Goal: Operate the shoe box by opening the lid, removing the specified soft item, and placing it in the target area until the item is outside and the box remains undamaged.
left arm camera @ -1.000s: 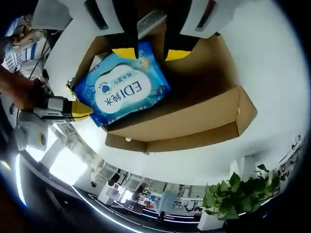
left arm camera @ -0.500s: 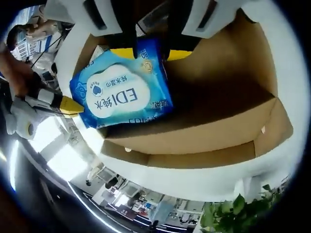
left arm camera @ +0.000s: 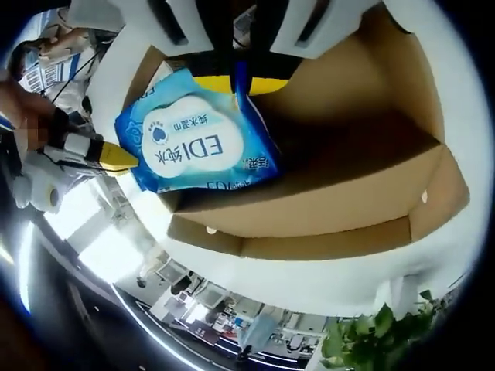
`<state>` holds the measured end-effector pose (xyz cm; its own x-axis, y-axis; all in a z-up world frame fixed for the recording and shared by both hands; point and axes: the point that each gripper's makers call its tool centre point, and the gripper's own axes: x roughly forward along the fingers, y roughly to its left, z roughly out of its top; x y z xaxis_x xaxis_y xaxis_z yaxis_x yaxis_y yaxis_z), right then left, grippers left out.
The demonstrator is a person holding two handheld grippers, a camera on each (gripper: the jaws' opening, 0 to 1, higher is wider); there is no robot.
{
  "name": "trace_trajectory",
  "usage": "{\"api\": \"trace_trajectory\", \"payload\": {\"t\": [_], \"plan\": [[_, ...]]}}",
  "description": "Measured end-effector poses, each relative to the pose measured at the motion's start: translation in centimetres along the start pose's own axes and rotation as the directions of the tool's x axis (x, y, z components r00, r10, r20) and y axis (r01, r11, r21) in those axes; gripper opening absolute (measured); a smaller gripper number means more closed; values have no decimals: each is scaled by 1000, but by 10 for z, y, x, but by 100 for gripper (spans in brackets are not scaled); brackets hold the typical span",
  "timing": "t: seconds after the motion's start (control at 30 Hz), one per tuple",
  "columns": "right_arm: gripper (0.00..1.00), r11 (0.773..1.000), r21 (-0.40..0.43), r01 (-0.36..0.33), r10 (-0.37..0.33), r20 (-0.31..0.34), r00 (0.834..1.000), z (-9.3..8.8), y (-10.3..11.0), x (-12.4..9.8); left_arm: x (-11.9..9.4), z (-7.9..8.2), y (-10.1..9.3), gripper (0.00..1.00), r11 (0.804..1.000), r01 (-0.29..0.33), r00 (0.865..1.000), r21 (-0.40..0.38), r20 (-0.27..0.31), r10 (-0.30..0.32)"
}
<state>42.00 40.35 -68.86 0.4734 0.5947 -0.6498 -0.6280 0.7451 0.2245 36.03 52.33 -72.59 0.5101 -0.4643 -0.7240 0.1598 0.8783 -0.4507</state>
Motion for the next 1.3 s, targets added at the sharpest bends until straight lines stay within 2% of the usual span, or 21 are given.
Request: {"api": "trace_trajectory", "payload": {"t": [0.23,0.4,0.6,0.9,1.3], "plan": [[0,1000,3,-4,4,21,1000,5,2,-5,-12,10,-6,3,998,-19,1000,63,21,18],[0,1000,16,-14,13,58,998,14,2,-14,-20,19,-12,3,997,-20,999,76,44,17],[0,1000,20,-3,1,92,996,24,-3,-25,-25,31,-24,3,994,-19,998,108,68,12],[0,999,37,21,-26,124,992,27,-15,-43,-29,54,-43,3,987,-12,995,160,99,-4],[0,995,85,56,-67,136,988,15,-34,-66,-20,54,-70,3,978,15,996,206,82,-33]]}}
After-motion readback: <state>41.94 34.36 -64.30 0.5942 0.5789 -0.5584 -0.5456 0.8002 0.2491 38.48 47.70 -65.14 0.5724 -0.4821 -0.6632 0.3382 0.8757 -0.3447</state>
